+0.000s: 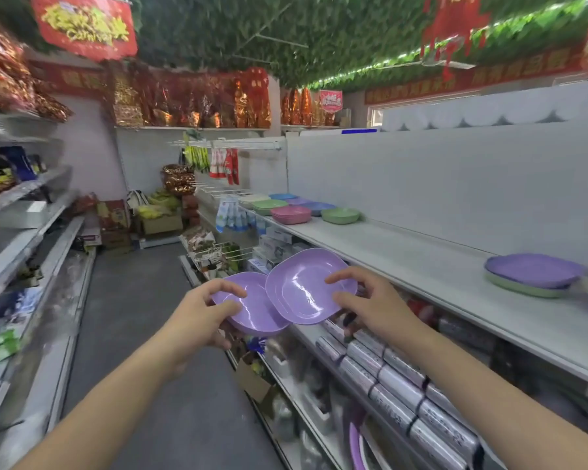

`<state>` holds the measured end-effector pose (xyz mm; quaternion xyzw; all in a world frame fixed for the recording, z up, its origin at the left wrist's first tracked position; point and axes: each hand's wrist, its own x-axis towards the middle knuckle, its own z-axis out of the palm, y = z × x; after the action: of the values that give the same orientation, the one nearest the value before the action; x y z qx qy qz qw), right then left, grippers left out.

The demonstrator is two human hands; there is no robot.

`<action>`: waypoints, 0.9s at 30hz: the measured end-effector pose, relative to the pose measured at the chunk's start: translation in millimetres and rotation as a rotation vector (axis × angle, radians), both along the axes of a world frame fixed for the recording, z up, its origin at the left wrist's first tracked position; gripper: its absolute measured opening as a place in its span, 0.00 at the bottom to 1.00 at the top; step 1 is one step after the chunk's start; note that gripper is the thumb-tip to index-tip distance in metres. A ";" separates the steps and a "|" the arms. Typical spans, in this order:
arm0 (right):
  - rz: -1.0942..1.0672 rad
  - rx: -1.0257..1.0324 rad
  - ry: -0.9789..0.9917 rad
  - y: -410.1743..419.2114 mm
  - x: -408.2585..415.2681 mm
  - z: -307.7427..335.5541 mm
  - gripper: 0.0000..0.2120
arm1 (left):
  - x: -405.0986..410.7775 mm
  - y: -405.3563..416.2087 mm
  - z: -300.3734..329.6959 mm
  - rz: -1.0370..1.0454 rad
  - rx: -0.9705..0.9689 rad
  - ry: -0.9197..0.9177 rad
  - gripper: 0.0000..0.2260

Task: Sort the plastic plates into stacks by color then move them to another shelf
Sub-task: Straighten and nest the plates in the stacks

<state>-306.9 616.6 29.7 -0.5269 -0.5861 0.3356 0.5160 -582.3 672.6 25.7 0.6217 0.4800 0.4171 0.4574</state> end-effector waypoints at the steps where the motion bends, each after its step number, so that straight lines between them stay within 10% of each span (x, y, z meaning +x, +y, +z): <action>1: 0.004 -0.003 0.005 17.4 -2.7 -2.6 0.11 | -2.2 15.5 -2.9 0.001 0.005 0.008 0.07; 27: 0.103 0.057 0.070 545.7 -160.3 -32.1 0.08 | -149.9 509.5 -22.5 0.179 0.105 0.065 0.04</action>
<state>-467.2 1162.3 -2.4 -0.4690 -0.6034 0.3630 0.5330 -732.2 1182.2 3.1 0.6127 0.5256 0.4605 0.3693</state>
